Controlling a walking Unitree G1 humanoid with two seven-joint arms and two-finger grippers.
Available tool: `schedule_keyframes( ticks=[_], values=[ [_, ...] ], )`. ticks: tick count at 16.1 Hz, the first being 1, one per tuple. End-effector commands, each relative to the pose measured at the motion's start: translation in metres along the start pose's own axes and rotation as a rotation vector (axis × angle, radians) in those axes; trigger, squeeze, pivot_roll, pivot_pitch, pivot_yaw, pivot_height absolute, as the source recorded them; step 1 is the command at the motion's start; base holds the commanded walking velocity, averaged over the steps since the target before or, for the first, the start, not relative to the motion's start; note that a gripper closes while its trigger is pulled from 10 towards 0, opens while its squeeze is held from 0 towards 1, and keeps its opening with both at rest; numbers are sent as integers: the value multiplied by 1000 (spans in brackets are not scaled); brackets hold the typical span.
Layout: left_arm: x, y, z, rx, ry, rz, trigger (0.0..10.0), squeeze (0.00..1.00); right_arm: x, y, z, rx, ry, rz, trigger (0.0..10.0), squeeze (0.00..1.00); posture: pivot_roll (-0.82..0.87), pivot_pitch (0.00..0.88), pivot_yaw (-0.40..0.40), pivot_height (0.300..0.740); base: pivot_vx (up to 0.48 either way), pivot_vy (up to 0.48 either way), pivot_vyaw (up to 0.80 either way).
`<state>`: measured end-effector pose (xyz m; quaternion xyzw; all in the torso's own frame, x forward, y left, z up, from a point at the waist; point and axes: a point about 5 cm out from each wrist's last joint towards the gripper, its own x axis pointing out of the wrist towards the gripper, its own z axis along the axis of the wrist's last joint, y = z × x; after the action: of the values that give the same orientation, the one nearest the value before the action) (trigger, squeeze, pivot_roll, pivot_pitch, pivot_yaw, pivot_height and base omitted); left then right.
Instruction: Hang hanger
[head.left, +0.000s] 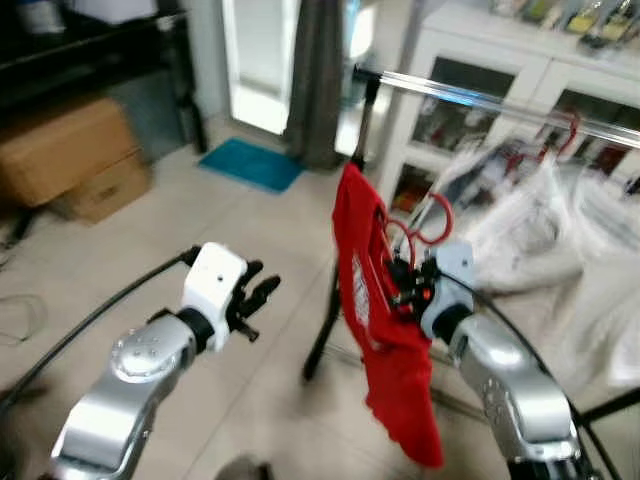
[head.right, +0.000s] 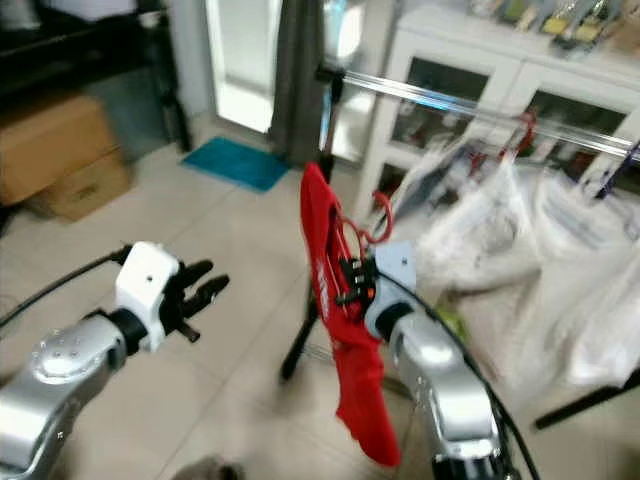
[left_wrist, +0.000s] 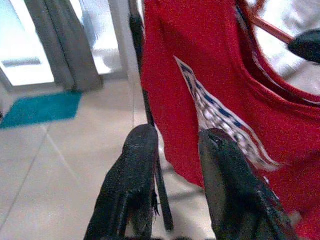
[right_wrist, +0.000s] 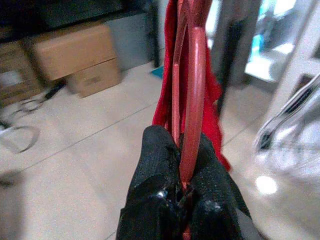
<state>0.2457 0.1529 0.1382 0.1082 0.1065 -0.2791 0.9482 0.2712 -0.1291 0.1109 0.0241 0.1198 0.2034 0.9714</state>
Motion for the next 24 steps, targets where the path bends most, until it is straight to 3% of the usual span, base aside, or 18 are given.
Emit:
schedule_keyframes(
  ticks=[1,3,4,7,8,9,13,19,24],
  values=[
    [3,0,3,27,-9,-15,10000,0,2,7,17,-33,-85,77,0,0,-44,0,-57,740,0,0,0],
    [12,2,7,68,-42,-39,10000,0,5,17,27,-38,-139,184,0,0,-39,0,-64,740,0,0,0],
    [18,6,11,90,-53,-31,10000,1000,6,23,32,-42,-160,248,0,0,-39,0,-69,740,0,0,0],
    [33,21,24,129,-93,49,10000,1000,7,33,40,-59,-184,378,0,0,-46,0,-67,740,0,0,0],
    [39,24,28,137,-121,58,10000,357,7,36,44,-62,-198,421,0,0,-51,0,-69,740,0,0,0],
    [48,22,37,129,-182,21,10000,0,7,38,48,-63,-210,465,0,0,-53,0,-71,740,0,0,0],
    [56,15,44,129,-228,-2,10000,0,7,41,47,-64,-204,509,0,0,-51,0,-79,740,0,0,0],
    [52,7,35,157,-204,-62,10000,0,9,41,46,-79,-181,537,0,0,-46,0,-93,740,0,0,0],
    [60,1,37,158,-197,-102,10000,0,5,41,46,-81,-185,556,0,0,-64,0,-81,740,0,0,0]
  ],
)
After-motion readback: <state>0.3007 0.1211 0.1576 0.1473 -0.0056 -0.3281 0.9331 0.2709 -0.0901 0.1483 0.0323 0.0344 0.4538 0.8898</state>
